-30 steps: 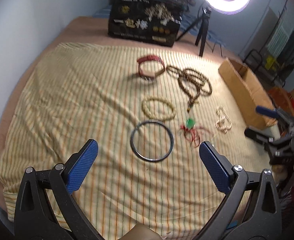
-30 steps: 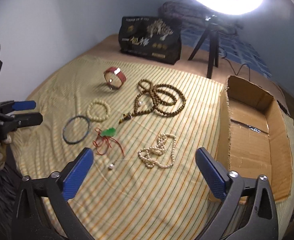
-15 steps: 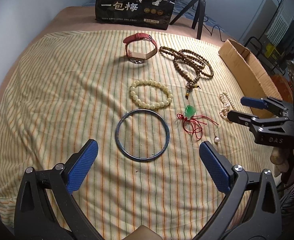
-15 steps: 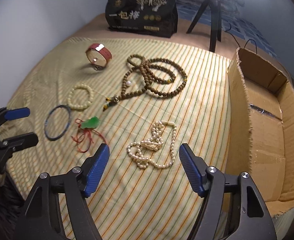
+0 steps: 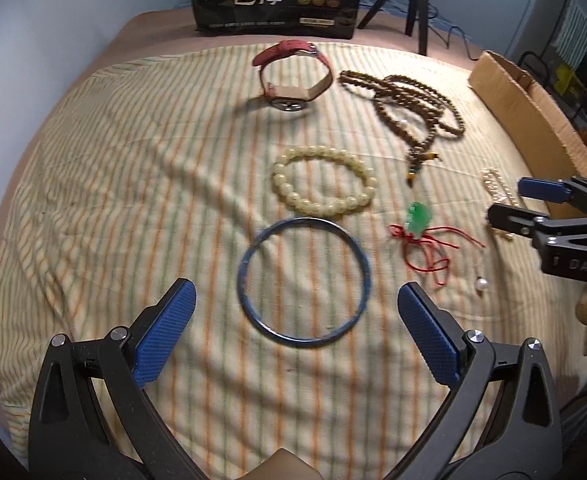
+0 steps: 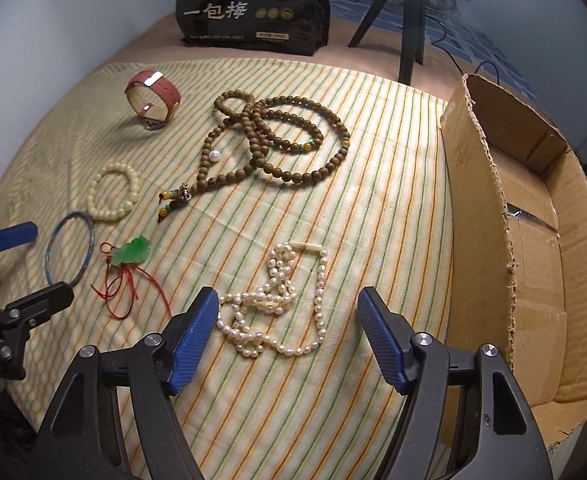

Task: Organize jewelry
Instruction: 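Grasp the pearl necklace with the right tool while the left tool grasps the blue bangle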

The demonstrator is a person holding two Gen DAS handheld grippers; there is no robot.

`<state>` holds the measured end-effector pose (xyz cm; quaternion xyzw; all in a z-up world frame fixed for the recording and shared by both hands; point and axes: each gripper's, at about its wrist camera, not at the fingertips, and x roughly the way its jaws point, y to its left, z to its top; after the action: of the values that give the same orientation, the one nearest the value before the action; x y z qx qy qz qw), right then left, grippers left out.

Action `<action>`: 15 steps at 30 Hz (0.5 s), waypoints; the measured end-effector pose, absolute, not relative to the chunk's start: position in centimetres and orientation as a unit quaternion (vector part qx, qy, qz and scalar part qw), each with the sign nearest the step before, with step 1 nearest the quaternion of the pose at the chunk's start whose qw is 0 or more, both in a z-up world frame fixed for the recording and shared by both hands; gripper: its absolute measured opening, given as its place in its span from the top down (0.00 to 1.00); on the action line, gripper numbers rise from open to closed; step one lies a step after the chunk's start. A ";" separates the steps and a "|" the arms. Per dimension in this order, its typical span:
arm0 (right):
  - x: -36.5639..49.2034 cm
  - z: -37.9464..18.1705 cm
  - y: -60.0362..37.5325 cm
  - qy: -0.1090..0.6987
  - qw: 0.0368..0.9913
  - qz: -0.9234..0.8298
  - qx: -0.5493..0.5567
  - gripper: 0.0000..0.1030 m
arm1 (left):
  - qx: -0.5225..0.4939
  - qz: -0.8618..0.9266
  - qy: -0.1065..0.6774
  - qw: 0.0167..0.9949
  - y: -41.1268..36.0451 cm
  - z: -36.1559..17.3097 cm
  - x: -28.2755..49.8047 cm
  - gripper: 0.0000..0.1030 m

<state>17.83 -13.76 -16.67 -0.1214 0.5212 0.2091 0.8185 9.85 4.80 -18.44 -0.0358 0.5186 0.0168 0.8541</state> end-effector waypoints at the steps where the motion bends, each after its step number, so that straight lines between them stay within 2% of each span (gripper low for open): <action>1: 17.9 -16.7 -13.8 0.523 0.818 0.210 -0.119 0.30 | -0.034 0.019 0.521 0.852 4.9 -18.6 9.9 0.00; 11: 18.9 -17.5 -13.9 0.543 0.807 0.213 -0.093 0.30 | -0.057 0.023 0.537 0.841 5.5 -20.0 11.4 0.01; 15: 18.9 -17.5 -13.7 0.545 0.805 0.214 -0.097 0.32 | -0.056 0.028 0.534 0.843 5.5 -19.9 11.7 0.12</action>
<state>18.88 -13.74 -17.46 -0.0965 0.5446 0.2139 0.8052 11.71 5.52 -19.85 -0.0565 0.5336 0.0279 0.8434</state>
